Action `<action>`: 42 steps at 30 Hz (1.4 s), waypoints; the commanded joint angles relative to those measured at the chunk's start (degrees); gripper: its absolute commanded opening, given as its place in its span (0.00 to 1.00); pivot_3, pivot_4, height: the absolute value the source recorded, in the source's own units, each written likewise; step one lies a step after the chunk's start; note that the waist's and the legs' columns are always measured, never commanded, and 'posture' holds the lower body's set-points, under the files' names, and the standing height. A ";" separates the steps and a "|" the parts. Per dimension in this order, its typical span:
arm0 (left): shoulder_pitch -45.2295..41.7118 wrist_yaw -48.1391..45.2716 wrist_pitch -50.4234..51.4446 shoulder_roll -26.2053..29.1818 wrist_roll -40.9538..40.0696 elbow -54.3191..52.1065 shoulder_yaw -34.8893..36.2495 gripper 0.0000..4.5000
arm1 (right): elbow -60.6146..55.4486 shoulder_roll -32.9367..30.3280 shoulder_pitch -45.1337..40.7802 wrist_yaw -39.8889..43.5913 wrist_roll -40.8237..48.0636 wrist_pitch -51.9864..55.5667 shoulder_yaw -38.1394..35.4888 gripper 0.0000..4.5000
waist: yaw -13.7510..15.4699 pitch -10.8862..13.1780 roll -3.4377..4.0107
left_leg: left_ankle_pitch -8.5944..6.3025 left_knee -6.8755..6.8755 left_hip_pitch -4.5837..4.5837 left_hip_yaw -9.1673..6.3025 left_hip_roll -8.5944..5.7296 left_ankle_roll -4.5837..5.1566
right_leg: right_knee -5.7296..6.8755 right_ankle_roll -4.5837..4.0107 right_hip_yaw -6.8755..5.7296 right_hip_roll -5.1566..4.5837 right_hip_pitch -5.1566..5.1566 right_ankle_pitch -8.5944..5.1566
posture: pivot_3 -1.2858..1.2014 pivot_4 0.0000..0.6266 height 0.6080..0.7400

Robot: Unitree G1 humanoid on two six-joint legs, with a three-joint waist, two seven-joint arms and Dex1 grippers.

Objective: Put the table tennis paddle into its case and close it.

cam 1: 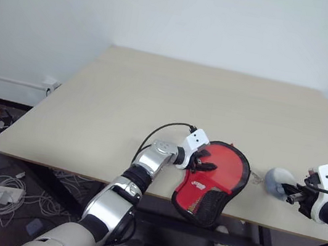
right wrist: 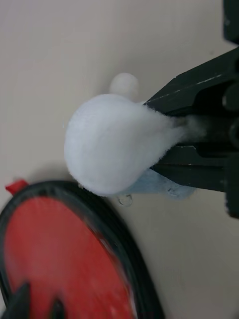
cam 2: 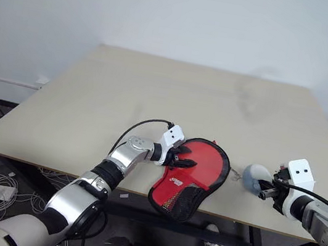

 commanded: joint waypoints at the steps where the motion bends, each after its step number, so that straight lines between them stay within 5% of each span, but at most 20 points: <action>1: 0.21 0.19 0.47 0.24 0.51 1.23 -0.53 0.62 | -5.02 -1.84 2.31 2.82 1.95 -0.12 -3.60 0.03 | 0.13 0.02 -0.04 | 0.00 0.00 0.00 0.00 0.00 0.00 | 0.00 0.00 0.00 0.00 0.00 0.00 | 0.52 0.00 1.00; 12: -0.99 0.88 -0.39 -0.20 0.51 3.14 -0.03 0.62 | -20.54 -3.54 17.75 13.60 7.87 -1.04 -4.87 0.03 | 0.22 0.12 -0.24 | -0.03 0.03 0.05 -0.01 0.02 -0.04 | -0.06 0.01 -0.04 -0.01 0.07 -0.02 | 0.52 0.00 1.00; 29: -0.88 1.06 -0.12 -0.05 0.65 3.83 0.05 0.62 | -35.20 -12.52 39.21 21.54 -2.24 -14.43 7.71 0.02 | 1.34 -0.03 -0.38 | -0.31 0.07 0.13 -0.12 0.07 -0.10 | -0.72 0.03 -0.26 -0.03 0.43 -0.02 | 0.52 0.00 1.00; 31: -0.85 1.03 -0.02 -0.03 0.67 3.81 0.05 0.62 | -35.64 -12.77 38.06 20.11 -2.50 -14.48 8.55 0.02 | 1.60 -0.07 -0.45 | -0.33 0.09 0.14 -0.10 0.07 -0.11 | -0.74 0.03 -0.26 -0.04 0.42 -0.03 | 0.52 0.00 1.00; 38: -1.05 -1.84 -0.36 0.18 0.08 2.19 -0.43 0.62 | -31.39 -5.97 14.13 9.50 9.03 -2.07 8.93 0.02 | 1.22 -0.07 -0.65 | -0.48 0.18 0.21 -0.03 0.18 -0.35 | -0.73 -0.07 -0.27 0.00 0.46 0.02 | 0.52 0.00 1.00; 42: -2.11 -13.08 0.66 -0.28 -3.31 -4.72 -1.86 0.62 | -28.53 -4.29 9.14 7.10 7.98 0.12 13.83 0.02 | 1.58 -0.09 -0.62 | -0.45 0.17 0.09 -0.05 0.16 -0.33 | -0.72 -0.09 -0.27 -0.01 0.43 0.05 | 0.52 0.00 1.00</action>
